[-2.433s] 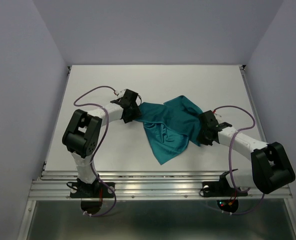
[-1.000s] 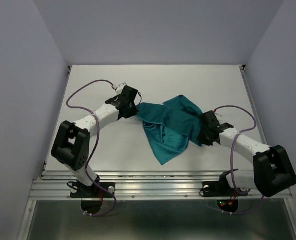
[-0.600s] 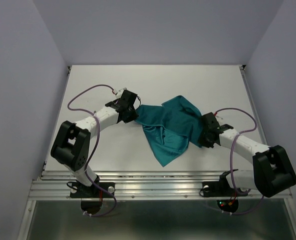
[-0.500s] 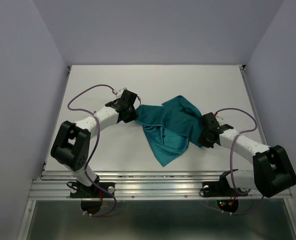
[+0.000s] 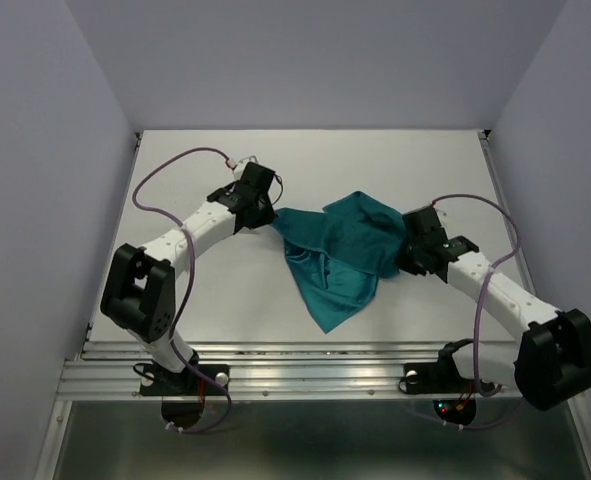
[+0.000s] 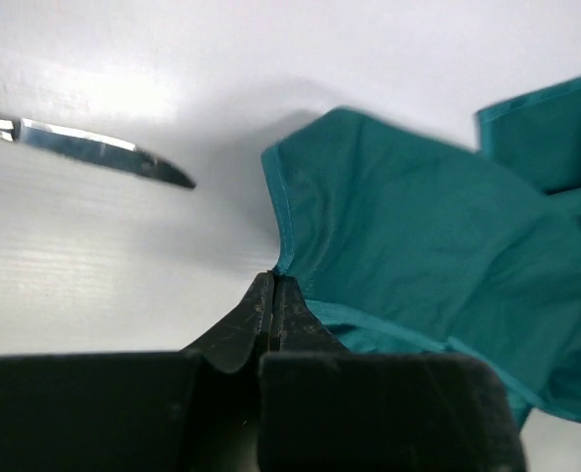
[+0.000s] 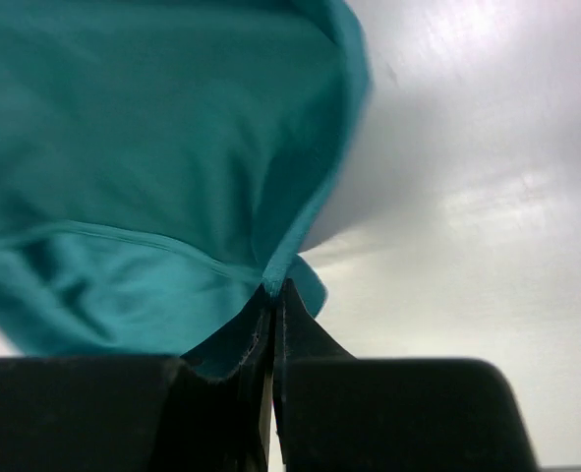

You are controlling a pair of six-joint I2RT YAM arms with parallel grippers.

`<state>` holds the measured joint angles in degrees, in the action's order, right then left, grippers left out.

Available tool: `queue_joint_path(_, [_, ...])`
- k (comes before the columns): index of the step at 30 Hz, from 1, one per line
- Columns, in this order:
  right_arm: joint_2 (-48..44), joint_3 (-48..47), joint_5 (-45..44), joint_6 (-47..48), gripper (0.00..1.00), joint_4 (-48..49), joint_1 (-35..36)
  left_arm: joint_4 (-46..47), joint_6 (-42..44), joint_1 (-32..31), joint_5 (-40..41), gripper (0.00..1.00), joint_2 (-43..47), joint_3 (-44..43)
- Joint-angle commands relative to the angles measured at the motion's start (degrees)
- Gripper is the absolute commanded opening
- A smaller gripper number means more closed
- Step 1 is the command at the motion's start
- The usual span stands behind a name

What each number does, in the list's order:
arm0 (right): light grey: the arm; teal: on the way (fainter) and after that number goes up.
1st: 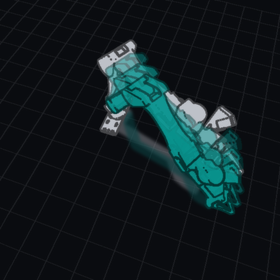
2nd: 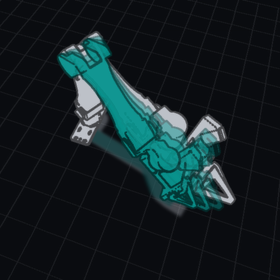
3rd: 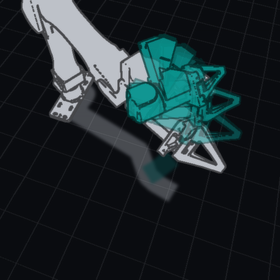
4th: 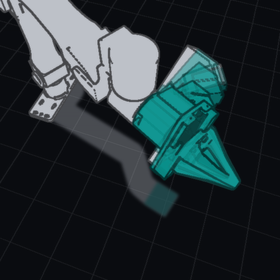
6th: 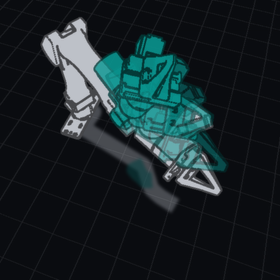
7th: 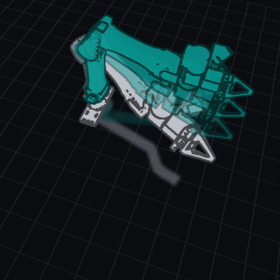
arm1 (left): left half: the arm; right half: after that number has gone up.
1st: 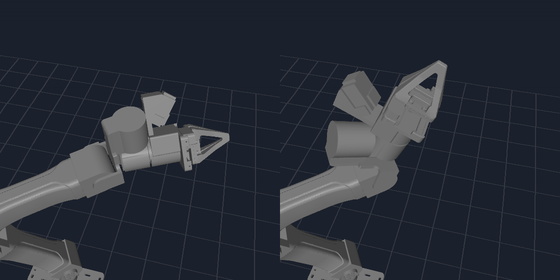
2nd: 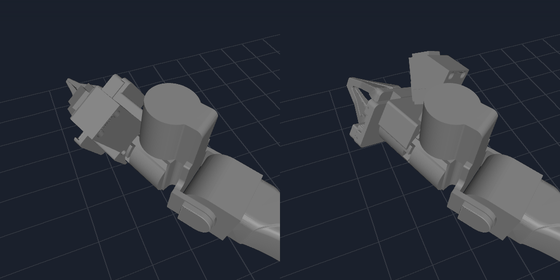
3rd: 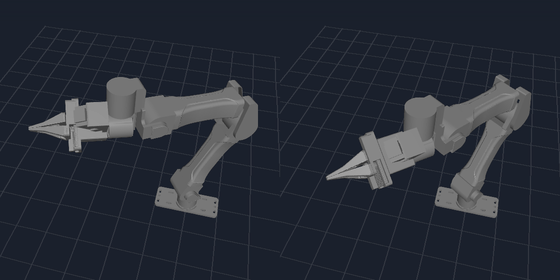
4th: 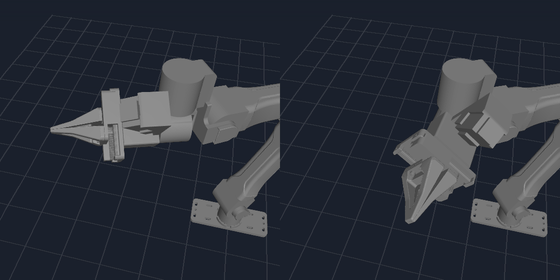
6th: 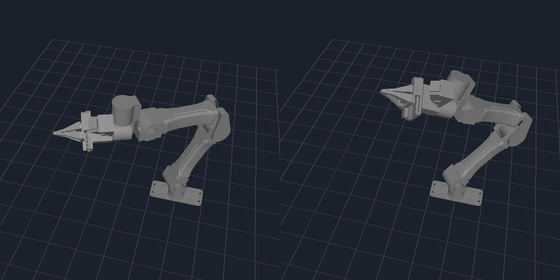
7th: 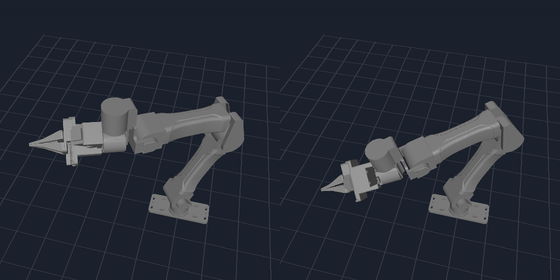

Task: Fold the napkin into a case and place the utensils inside
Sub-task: Pick up the crumpled napkin from the corner of the board, then flatten out the crumpled napkin at the center of the board.

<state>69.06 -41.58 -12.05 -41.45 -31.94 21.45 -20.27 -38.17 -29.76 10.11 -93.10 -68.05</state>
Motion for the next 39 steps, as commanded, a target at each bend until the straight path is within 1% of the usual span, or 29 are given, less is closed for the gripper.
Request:
queue_joint_path(1, [-2.4,-12.5,-0.3,5.8,0.01,-0.5,0.3,-2.9,5.6,1.1,4.9,0.0,6.3,-11.8])
queue_joint_path(2, [-2.3,-14.6,-0.7,6.6,0.01,-0.9,0.3,-3.5,6.4,1.5,5.0,0.0,6.6,-13.8])
queue_joint_path(3, [-1.9,-18.8,-1.2,7.3,0.01,-1.8,0.3,-4.0,7.2,2.0,4.9,0.0,7.0,-15.8])
queue_joint_path(5, [-1.6,-22.9,-2.5,9.2,0.01,-2.5,0.3,-5.4,9.3,3.2,4.3,0.0,7.9,-21.4])
queue_joint_path(8, [-1.2,-30.2,-4.2,10.7,0.01,-3.5,0.3,-6.7,10.9,6.1,2.8,0.0,9.2,-27.4])
queue_joint_path(13, [-1.4,-39.7,-7.2,12.1,0.01,-4.8,0.3,-7.1,12.2,10.1,0.7,0.0,12.0,-32.5])
queue_joint_path(14, [-1.6,-42.4,-8.0,12.6,0.01,-5.0,0.3,-7.2,12.7,10.4,0.4,0.0,12.9,-33.8])
queue_joint_path(17, [-1.9,-46.7,-8.6,13.8,0.01,-6.0,0.3,-7.6,13.3,11.3,0.4,0.0,14.7,-35.8])
queue_joint_path(21, [-1.7,-50.5,-6.3,14.7,0.01,-7.0,0.3,-7.6,13.7,11.8,0.2,0.0,16.5,-37.4])
queue_joint_path(29, [0.1,-62.3,-1.8,16.5,0.01,-6.2,0.3,-5.8,13.6,12.0,-0.2,0.0,20.8,-40.1])
queue_joint_path(34, [0.1,-67.5,-0.8,17.5,0.01,-6.0,0.3,-4.0,13.1,12.0,-1.0,0.0,24.5,-39.3])
queue_joint_path(39, [-3.7,-70.5,-0.3,18.2,0.01,-6.3,0.3,-1.3,12.4,12.0,-2.3,0.0,29.6,-36.3])
